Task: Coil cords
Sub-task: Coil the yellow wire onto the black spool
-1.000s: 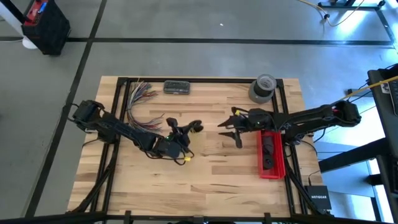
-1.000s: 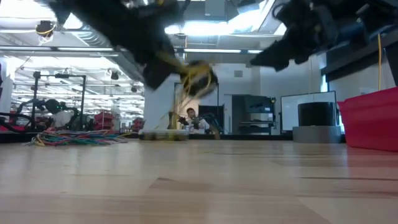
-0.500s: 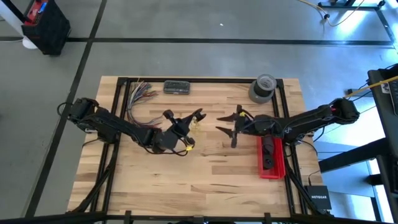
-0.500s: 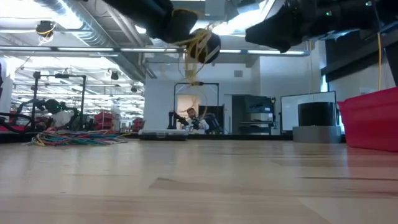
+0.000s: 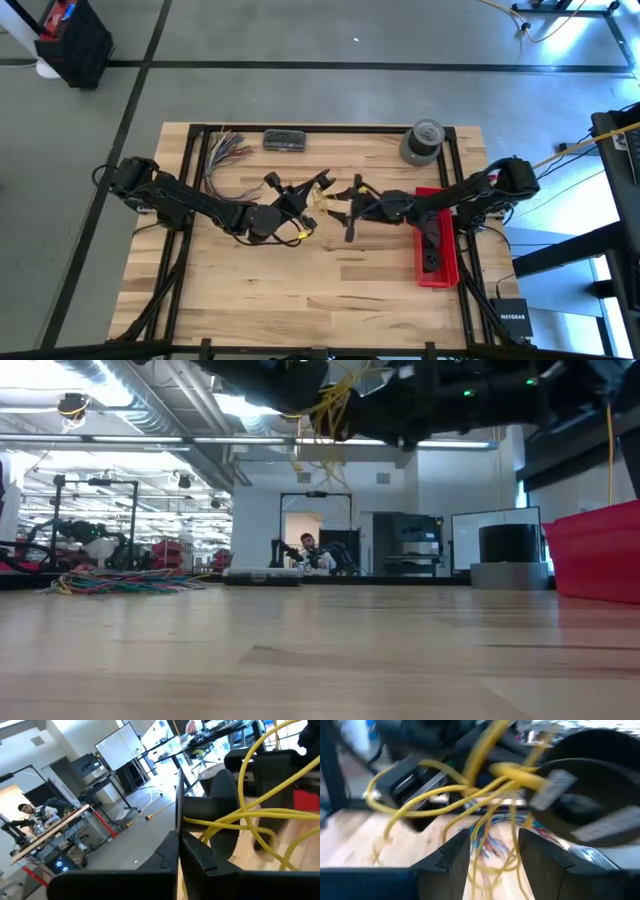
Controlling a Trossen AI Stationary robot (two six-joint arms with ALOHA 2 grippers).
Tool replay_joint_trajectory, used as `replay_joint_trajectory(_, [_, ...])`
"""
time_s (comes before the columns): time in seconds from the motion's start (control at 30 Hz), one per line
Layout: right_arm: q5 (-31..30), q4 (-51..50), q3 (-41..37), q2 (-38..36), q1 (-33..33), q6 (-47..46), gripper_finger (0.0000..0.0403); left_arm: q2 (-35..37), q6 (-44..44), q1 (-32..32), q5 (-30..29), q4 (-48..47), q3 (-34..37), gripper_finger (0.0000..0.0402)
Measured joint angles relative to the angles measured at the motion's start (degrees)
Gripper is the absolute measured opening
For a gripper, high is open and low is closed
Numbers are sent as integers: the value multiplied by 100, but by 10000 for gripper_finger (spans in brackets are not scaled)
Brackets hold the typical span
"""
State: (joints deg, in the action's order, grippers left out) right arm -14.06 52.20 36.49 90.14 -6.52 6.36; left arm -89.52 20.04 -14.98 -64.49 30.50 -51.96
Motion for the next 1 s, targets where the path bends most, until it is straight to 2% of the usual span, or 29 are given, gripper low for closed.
replay_joint_trajectory(0.13, [552,-607,458,163,-1,31,170,0,83,-7,2,26,-13,0])
replay_joint_trajectory(0.27, [1215,-1270,512,173,-160,159,170,0,343,-9,-230,31,-15,1])
replay_joint_trajectory(0.37, [1334,-1794,512,173,-378,304,170,2,411,-11,-708,55,-15,1])
replay_joint_trajectory(0.5, [1365,-2624,507,173,-656,309,170,7,443,-7,-1005,94,-17,1])
replay_joint_trajectory(0.57, [1240,-3059,507,173,-786,296,170,7,443,-7,-1008,95,-17,1])
replay_joint_trajectory(0.73, [384,-4227,510,-1,-1065,264,170,9,444,-30,-1008,116,-17,1])
replay_joint_trajectory(0.87, [-121,-5321,604,-538,-1194,50,170,11,591,-110,-1110,124,-17,1])
replay_joint_trajectory(1.0, [-322,-6273,884,-1227,-1280,-255,170,15,707,-233,-1180,170,-17,1])
